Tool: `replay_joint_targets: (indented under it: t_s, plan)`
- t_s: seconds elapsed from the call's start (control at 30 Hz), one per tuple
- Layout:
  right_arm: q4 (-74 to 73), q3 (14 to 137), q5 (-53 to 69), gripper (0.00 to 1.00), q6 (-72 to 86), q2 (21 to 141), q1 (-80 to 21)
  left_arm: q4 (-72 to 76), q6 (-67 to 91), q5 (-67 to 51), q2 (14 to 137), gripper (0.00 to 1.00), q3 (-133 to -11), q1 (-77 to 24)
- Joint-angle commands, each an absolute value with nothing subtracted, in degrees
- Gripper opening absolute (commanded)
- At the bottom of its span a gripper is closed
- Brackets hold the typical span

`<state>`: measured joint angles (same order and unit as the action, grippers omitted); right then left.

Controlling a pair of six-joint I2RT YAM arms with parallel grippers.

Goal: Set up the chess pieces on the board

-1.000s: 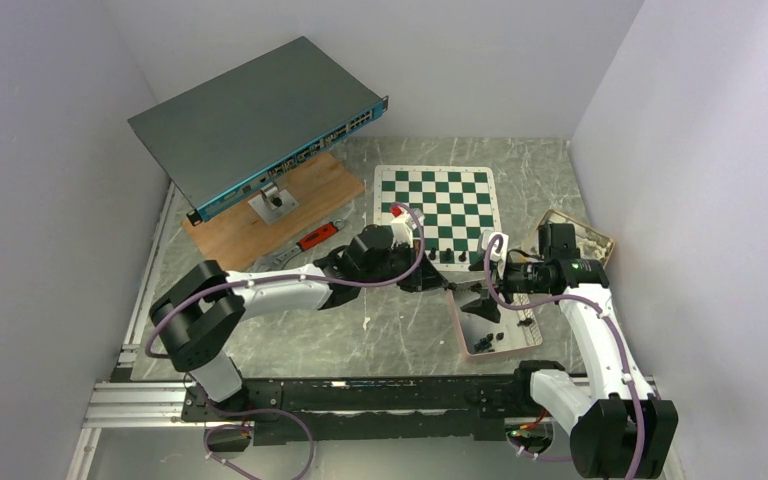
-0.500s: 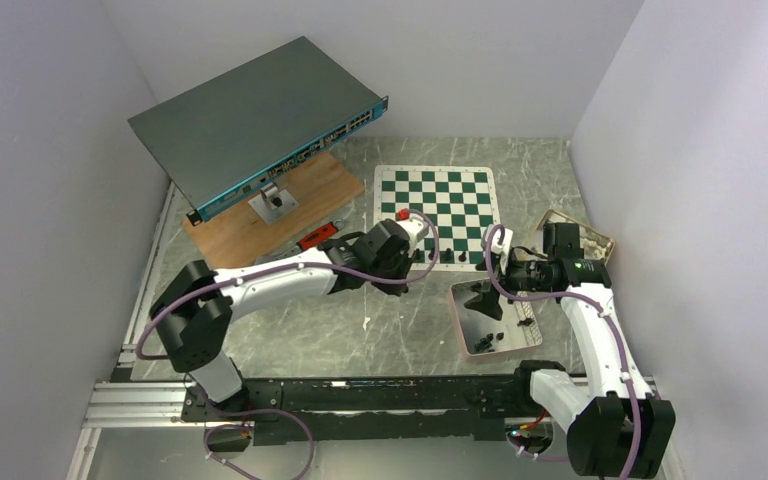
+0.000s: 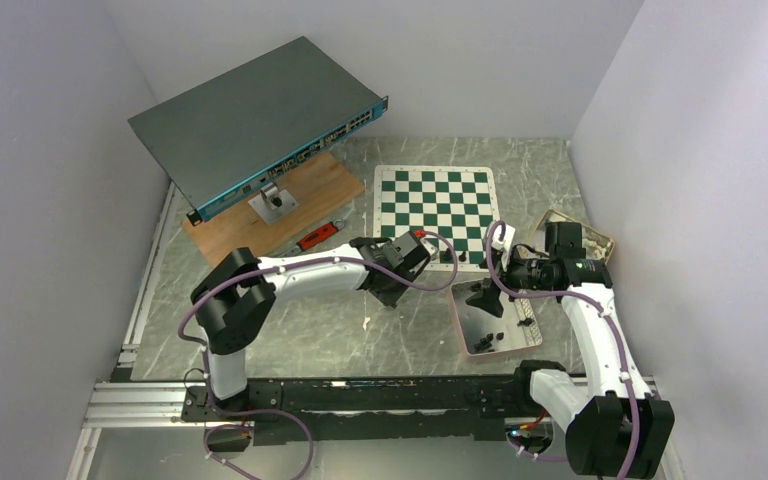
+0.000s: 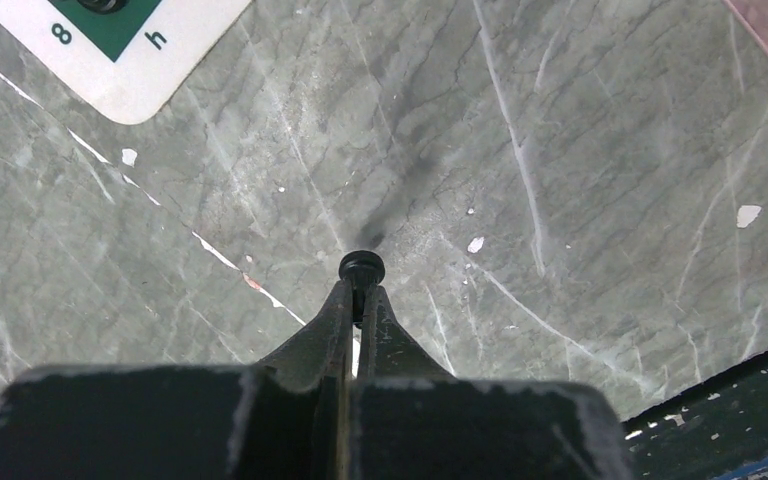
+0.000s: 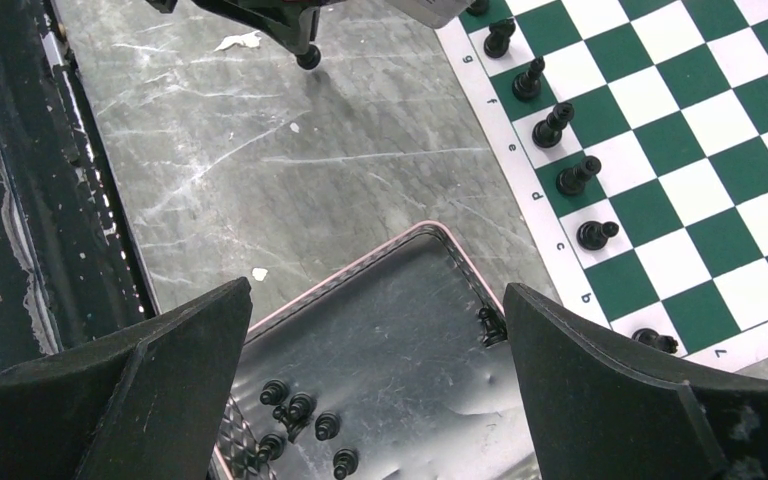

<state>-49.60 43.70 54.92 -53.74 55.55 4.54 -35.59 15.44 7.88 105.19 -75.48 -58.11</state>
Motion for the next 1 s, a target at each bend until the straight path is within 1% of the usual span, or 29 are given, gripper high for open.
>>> replay_joint_targets:
  t_s: [0.0, 0.13, 0.27, 0.43, 0.6, 0.77, 0.83, 0.87, 0.9, 0.97]
  plan:
    - [-48.2, 45.1, 55.6, 1.00, -53.4, 55.5, 4.8, -37.3, 13.6, 8.6, 106.6, 0.00, -78.3, -58.4]
    - [-48.3, 45.0, 55.7, 1.00, -53.4, 55.5, 4.8, -37.9, 13.4, 8.0, 108.0, 0.03, -79.1, -58.4]
    - [-48.3, 44.8, 55.8, 1.00, -53.6, 55.7, 4.8, -37.8, 13.5, 8.4, 108.2, 0.12, -79.1, -58.4]
    - [-48.8, 44.4, 56.2, 1.00, -54.5, 56.1, 4.8, -37.2, 14.0, 8.4, 107.0, 0.26, -79.0, -58.4]
    - [-52.3, 44.0, 59.0, 1.00, -60.1, 57.2, 4.8, -36.5, 14.4, 9.0, 103.9, 0.38, -78.3, -58.4]
    - [-57.8, 44.2, 64.0, 1.00, -70.8, 59.0, 3.6, -34.8, 14.6, 10.6, 97.3, 0.44, -76.0, -58.4]
    - [-62.0, 45.5, 64.8, 1.00, -78.0, 61.3, 2.0, -32.8, 14.3, 11.0, 93.0, 0.51, -73.0, -58.3]
    - [-64.5, 46.6, 64.6, 1.00, -81.7, 63.2, 1.3, -31.6, 14.1, 11.2, 90.5, 0.57, -71.6, -58.3]
    - [-66.2, 48.0, 64.5, 1.00, -85.0, 64.9, 0.6, -30.4, 13.8, 11.1, 88.1, 0.63, -69.9, -58.2]
    - [-70.4, 51.3, 63.5, 0.99, -91.9, 68.7, -2.1, -27.7, 13.3, 10.0, 82.8, 0.78, -66.2, -57.5]
